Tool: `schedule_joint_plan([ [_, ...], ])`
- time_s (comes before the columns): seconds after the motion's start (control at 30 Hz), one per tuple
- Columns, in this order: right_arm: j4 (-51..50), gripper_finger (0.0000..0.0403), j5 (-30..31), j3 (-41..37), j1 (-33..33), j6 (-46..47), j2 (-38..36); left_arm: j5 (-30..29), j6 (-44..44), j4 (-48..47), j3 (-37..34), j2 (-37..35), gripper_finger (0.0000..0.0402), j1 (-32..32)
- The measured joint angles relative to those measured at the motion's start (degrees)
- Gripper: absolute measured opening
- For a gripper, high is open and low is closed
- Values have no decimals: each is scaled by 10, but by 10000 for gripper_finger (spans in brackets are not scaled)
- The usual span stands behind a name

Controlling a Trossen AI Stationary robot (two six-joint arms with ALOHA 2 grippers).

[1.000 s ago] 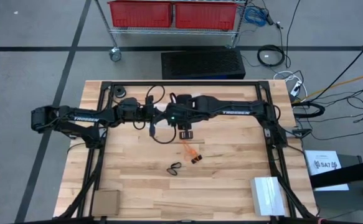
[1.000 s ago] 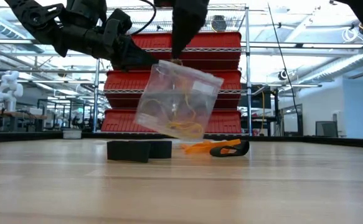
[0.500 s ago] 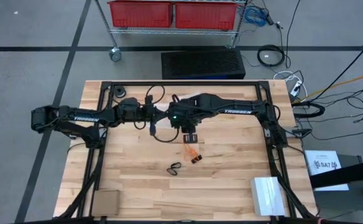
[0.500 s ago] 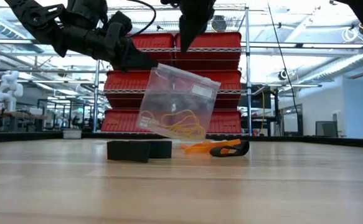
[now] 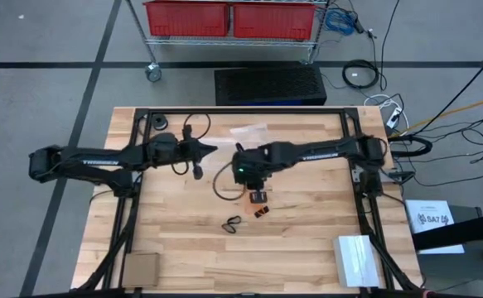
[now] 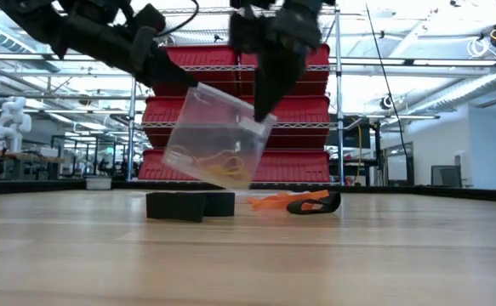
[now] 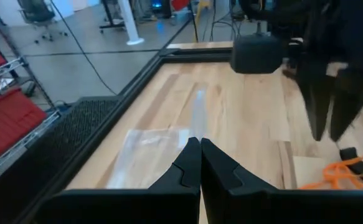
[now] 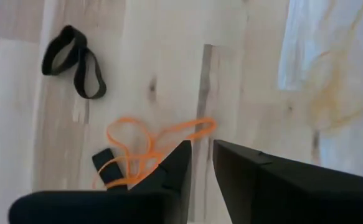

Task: Sort rubber bands
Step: Put the yellow rubber band into the right transparent zip lock bag

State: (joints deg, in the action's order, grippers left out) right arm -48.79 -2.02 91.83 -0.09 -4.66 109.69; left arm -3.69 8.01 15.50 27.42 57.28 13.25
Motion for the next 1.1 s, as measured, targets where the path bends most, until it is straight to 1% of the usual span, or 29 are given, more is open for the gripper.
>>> schedule_joint_plan([
  [0.1, 129, 45, 1, -118, 6, 26, -53, -15, 0, -24, 0, -21, 2, -8],
  [0.27, 360, 18, 6, -309, 17, 86, -133, -53, -2, -56, 0, -28, 2, -20],
  [0.33, 445, 8, 12, -371, 22, 111, -159, -58, -13, -80, 0, -28, 2, -24],
  [0.43, 519, 2, 42, -436, 31, 145, -178, -61, -37, -121, 4, -18, 2, -31],
  [0.5, 553, 3, 63, -458, 37, 167, -182, -66, -50, -124, 6, -8, 2, -39],
  [0.6, 578, 3, 68, -467, 36, 207, -177, -64, -66, -114, 6, 15, 2, -53],
  [0.67, 588, 4, 70, -467, 36, 232, -173, -46, -77, -94, 6, 34, 2, -60],
  [0.77, 603, 15, 70, -467, 35, 262, -172, -2, -91, -44, 6, 69, 3, -69],
  [0.83, 611, 33, 70, -467, 35, 274, -172, 32, -92, -2, 6, 94, 12, -75],
  [0.93, 609, 70, 68, -467, 35, 296, -172, 74, -92, 63, 6, 127, 43, -79],
  [1.1, 598, 141, 65, -467, 35, 361, -172, 94, -100, 129, 6, 172, 109, -80],
])
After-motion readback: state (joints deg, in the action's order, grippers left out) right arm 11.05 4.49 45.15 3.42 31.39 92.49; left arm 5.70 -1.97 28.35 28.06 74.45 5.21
